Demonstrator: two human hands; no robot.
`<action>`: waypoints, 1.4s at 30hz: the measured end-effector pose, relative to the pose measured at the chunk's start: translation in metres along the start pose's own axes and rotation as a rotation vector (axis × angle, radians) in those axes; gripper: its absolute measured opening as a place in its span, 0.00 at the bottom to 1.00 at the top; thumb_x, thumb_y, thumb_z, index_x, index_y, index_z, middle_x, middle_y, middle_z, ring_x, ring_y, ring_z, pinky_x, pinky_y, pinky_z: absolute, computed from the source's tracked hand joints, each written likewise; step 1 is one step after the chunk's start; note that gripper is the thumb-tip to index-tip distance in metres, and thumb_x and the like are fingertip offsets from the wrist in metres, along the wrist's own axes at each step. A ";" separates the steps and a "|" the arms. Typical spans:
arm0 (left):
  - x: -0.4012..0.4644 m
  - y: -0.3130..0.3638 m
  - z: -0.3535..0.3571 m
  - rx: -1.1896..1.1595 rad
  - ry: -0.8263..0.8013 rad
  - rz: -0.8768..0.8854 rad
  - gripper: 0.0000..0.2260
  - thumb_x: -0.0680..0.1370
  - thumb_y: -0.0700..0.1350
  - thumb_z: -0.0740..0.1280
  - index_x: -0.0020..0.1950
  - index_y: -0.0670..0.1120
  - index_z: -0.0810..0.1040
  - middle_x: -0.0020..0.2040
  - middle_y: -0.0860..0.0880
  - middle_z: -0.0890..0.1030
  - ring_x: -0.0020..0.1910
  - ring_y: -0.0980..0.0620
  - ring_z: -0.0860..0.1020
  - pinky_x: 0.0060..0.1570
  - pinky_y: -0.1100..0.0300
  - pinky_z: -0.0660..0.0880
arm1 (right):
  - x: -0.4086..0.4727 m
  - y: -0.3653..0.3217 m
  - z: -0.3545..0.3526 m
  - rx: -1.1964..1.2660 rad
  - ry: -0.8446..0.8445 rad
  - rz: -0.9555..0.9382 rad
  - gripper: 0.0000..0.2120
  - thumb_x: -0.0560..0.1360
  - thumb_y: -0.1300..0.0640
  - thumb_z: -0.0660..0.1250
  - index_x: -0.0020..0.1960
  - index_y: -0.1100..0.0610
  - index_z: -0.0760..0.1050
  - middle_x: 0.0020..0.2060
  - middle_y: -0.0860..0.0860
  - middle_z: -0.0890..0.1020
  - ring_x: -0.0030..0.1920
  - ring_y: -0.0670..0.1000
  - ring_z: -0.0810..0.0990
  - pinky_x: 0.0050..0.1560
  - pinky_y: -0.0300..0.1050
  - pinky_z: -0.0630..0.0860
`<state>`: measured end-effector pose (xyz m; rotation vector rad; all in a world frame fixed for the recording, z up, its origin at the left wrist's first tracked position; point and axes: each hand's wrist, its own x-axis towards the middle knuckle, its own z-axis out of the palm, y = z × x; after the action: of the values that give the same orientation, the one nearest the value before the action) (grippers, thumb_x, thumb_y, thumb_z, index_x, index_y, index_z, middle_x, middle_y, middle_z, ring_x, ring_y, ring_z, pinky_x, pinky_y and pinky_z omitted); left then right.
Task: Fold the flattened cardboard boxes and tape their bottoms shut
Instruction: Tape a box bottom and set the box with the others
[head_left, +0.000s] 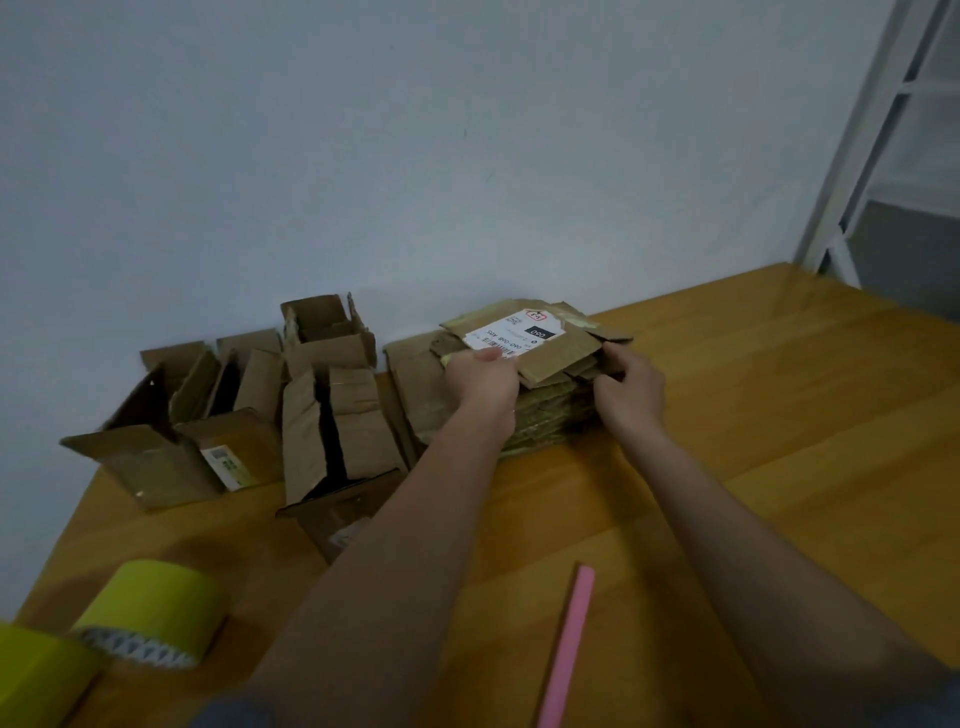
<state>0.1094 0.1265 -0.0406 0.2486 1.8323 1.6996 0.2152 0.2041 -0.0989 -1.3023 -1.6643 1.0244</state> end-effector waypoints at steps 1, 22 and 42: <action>-0.004 0.001 -0.001 -0.025 0.023 -0.003 0.13 0.77 0.31 0.66 0.59 0.42 0.77 0.58 0.45 0.77 0.44 0.54 0.74 0.35 0.66 0.71 | -0.004 -0.003 -0.005 0.009 0.008 -0.007 0.27 0.71 0.60 0.59 0.70 0.52 0.72 0.70 0.50 0.71 0.73 0.56 0.63 0.71 0.62 0.62; -0.201 0.003 -0.133 0.109 -0.118 0.318 0.10 0.80 0.42 0.65 0.56 0.36 0.78 0.53 0.42 0.82 0.50 0.49 0.83 0.46 0.60 0.82 | -0.189 -0.026 -0.120 0.418 0.004 -0.210 0.13 0.78 0.63 0.62 0.60 0.54 0.78 0.54 0.49 0.80 0.52 0.40 0.77 0.45 0.31 0.73; -0.262 -0.084 -0.259 0.066 0.111 0.562 0.11 0.82 0.52 0.61 0.49 0.46 0.77 0.44 0.51 0.78 0.44 0.55 0.76 0.39 0.66 0.73 | -0.303 -0.056 -0.072 0.246 -0.299 -0.310 0.12 0.80 0.44 0.60 0.58 0.49 0.75 0.47 0.50 0.80 0.36 0.47 0.83 0.35 0.44 0.82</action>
<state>0.1966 -0.2416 -0.0450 0.7714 2.0269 2.0527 0.3151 -0.0923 -0.0487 -0.7303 -1.8212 1.2286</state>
